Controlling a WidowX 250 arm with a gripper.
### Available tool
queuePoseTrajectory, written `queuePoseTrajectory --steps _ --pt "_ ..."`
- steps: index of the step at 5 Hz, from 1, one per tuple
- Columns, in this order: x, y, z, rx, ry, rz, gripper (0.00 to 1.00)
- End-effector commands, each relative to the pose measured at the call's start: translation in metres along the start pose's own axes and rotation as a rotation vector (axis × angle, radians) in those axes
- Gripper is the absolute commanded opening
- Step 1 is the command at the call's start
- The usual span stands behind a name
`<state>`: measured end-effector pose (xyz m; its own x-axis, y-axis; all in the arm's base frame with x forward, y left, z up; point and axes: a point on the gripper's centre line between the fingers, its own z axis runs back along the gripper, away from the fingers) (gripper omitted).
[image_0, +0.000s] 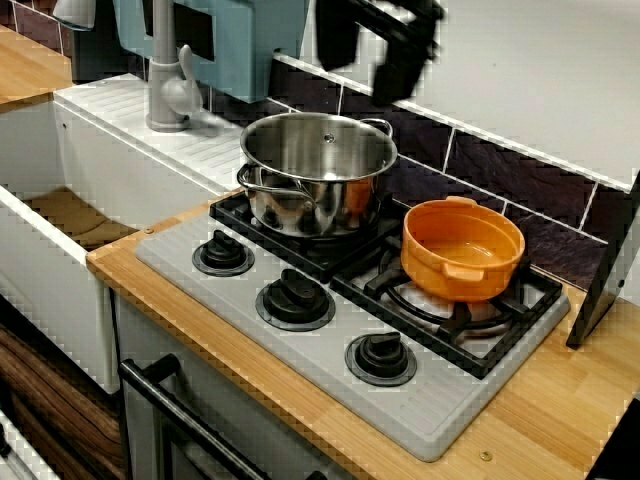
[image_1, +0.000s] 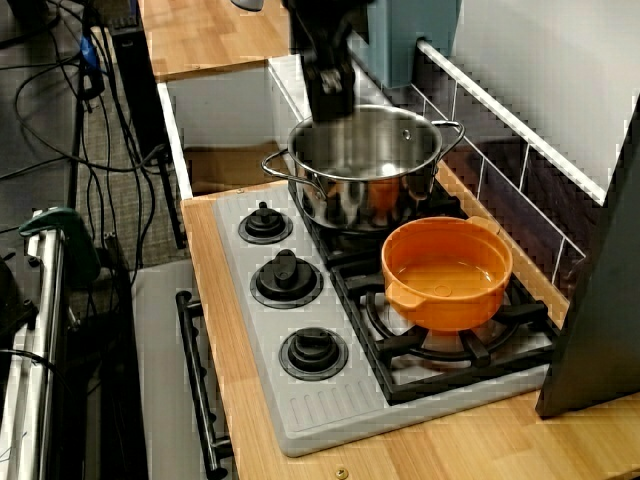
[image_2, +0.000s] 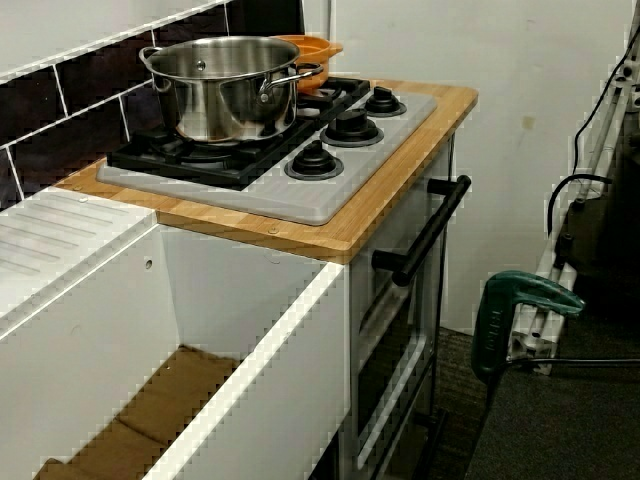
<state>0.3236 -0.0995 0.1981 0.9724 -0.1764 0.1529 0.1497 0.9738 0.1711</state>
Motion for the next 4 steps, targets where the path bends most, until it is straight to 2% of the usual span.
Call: queuePoseTrajectory --steps 1,2,4 --pt "0.051 -0.026 0.005 0.046 -0.116 -0.104 1.00" --pt "0.074 -0.038 -0.015 0.004 -0.090 -0.131 1.00" --pt "0.095 -0.059 -0.034 -0.088 -0.069 -0.143 1.00"
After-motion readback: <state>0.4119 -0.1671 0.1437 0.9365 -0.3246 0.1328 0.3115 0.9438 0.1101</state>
